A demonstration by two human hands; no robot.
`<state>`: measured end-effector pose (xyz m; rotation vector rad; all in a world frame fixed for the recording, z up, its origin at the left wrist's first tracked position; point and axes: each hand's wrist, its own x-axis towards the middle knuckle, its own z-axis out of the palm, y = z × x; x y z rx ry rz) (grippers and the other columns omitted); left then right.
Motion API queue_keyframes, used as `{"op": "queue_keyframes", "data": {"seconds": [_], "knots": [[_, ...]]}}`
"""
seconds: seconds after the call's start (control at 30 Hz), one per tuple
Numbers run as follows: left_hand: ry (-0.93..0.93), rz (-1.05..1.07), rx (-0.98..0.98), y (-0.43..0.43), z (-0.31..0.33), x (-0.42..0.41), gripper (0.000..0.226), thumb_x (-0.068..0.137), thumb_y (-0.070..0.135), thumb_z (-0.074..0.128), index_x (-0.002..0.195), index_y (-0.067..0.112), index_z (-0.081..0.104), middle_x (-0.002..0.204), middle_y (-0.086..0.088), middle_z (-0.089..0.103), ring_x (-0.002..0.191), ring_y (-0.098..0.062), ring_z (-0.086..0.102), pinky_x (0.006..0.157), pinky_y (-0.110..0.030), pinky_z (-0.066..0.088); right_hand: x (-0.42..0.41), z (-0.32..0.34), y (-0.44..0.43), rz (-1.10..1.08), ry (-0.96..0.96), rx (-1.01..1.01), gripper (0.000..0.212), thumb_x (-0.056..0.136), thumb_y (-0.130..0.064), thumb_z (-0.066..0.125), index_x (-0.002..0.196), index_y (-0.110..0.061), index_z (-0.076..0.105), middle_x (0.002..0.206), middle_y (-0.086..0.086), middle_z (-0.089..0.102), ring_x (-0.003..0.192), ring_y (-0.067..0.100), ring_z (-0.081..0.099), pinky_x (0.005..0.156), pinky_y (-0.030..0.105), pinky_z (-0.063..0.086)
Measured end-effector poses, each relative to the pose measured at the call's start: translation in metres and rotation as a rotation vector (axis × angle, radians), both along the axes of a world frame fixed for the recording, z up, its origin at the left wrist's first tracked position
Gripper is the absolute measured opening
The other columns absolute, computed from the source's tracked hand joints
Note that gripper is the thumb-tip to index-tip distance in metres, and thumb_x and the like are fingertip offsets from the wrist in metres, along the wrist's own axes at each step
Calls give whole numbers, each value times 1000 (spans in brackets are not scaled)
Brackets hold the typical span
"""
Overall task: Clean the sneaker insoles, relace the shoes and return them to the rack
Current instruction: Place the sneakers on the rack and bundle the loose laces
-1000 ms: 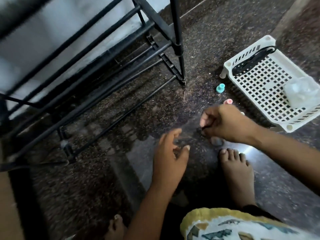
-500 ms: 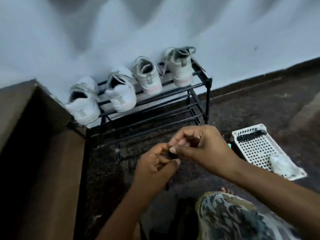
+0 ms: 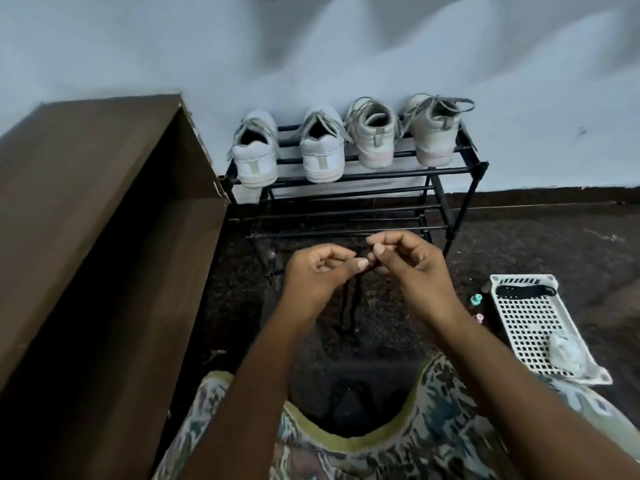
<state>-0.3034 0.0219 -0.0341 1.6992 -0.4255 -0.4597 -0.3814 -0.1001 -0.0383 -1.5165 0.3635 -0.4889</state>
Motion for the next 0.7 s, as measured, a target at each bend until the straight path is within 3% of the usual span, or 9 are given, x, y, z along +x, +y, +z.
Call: {"op": "queue_keyframes", "data": {"seconds": [0.17,0.3,0.43,0.57,0.7], "knots": [[187,-7,-23,5,1,19,16,84,19,68,71,19,60,60,6,55,54,-5,47,51,-14,39,9,2,-8,102,-78,236,24,91,3,52,98,-14,68,87,-4,70,79,2,63,68,14,48],[250,61,-81,0,-1,29,17,90,24,60,75,20,65,61,9,55,57,-7,43,53,-16,36,15,5,-21,92,-140,419,20,82,-11,57,101,-9,66,82,-5,68,72,-1,59,64,13,47],[115,127,-69,-5,-1,33,19,93,31,56,82,28,72,73,10,62,66,-7,44,61,-22,35,14,4,-28,53,-85,362,15,90,-7,55,97,-12,67,81,-4,65,58,0,50,53,15,40],[11,105,-77,-6,-1,32,21,97,22,50,91,25,69,78,9,64,72,-5,49,66,-21,37,12,3,-33,32,-7,245,15,92,-8,56,96,-18,67,77,-5,64,49,3,36,42,14,28],[48,84,-13,-15,-4,27,21,97,9,43,95,22,60,79,4,57,73,-6,50,67,-22,39,11,8,-32,65,-35,254,17,90,-3,56,98,-16,63,79,-4,70,46,2,46,41,14,32]]}}
